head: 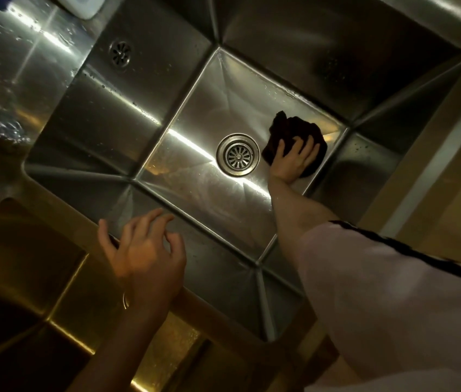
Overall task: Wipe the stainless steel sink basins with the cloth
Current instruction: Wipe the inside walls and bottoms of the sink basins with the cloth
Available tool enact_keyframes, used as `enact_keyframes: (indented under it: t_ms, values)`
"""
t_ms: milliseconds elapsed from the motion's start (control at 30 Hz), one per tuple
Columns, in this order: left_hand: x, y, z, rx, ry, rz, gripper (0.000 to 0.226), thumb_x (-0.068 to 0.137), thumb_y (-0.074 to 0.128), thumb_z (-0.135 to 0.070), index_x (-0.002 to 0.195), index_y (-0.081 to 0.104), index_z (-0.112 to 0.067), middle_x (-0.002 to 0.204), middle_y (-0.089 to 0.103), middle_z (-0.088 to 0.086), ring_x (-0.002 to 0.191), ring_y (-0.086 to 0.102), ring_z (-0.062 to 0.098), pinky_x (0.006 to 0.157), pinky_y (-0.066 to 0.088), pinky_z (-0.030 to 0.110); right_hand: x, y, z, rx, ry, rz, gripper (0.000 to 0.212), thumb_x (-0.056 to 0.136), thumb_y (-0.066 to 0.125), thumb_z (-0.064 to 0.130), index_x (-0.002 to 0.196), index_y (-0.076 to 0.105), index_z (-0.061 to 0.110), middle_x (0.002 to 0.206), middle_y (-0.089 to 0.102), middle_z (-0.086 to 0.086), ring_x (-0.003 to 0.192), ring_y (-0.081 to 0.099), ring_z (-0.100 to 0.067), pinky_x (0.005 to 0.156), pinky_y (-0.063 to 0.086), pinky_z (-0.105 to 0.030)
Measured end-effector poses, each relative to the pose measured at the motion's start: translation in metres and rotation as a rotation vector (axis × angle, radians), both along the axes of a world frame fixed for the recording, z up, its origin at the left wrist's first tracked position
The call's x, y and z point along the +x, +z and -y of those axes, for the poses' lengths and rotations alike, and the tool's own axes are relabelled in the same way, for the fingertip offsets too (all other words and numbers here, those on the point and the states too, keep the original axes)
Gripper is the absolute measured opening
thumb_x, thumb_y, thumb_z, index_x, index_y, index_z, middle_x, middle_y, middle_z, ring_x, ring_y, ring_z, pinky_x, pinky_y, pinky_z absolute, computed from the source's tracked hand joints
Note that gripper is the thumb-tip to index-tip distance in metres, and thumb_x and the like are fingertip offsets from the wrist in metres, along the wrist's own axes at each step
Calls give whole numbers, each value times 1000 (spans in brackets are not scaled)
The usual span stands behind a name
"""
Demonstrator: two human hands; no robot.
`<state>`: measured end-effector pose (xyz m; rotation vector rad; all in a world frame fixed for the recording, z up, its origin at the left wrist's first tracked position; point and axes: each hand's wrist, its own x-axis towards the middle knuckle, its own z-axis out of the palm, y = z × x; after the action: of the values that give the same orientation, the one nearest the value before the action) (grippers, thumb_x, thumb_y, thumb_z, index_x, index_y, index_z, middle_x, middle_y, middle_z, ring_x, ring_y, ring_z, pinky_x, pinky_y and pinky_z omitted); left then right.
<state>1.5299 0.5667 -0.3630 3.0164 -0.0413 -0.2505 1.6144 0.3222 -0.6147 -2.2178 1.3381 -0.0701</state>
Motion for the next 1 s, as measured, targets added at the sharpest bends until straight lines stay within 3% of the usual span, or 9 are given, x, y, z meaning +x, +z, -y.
enact_keyframes:
  t_ms: [233,367,500,667,800,1000]
  values:
    - [1,-1,0,7,-8,11,32,89,43,-26,109,66,-16,113,67,3,109,58,22,116,8,52,44,1,56,-21,53,47,39,91,53,38,122,57,14,151,35,-5,145,19,-28,118,19,-41]
    - [1,0,1,-3,7,6,32,89,44,-25,110,67,-15,114,67,4,110,58,22,117,8,52,35,1,30,18,20,71,39,93,51,35,123,56,11,149,38,-7,144,22,-29,117,21,-40]
    - [1,1,2,-25,-5,38,30,88,48,-22,109,68,-12,113,67,6,108,60,24,116,11,56,0,-2,-11,-27,135,15,43,98,42,38,127,55,10,149,38,-8,144,21,-30,119,17,-40]
    - [0,0,1,-33,1,62,29,88,50,-19,107,69,-11,111,68,6,106,61,24,115,13,57,39,-1,23,-44,255,14,42,96,46,36,128,53,11,151,35,-7,145,18,-30,119,13,-43]
    - [1,-2,0,-33,0,75,29,88,49,-20,107,69,-12,111,68,5,105,61,22,115,15,58,79,4,44,-23,282,22,40,93,51,36,126,54,14,149,37,-5,144,21,-28,120,13,-37]
    - [1,-1,-1,-9,3,35,33,90,44,-24,109,68,-14,113,68,3,108,59,21,116,12,55,30,5,-1,-10,321,6,41,97,44,37,130,52,14,151,35,-5,145,18,-26,120,13,-35]
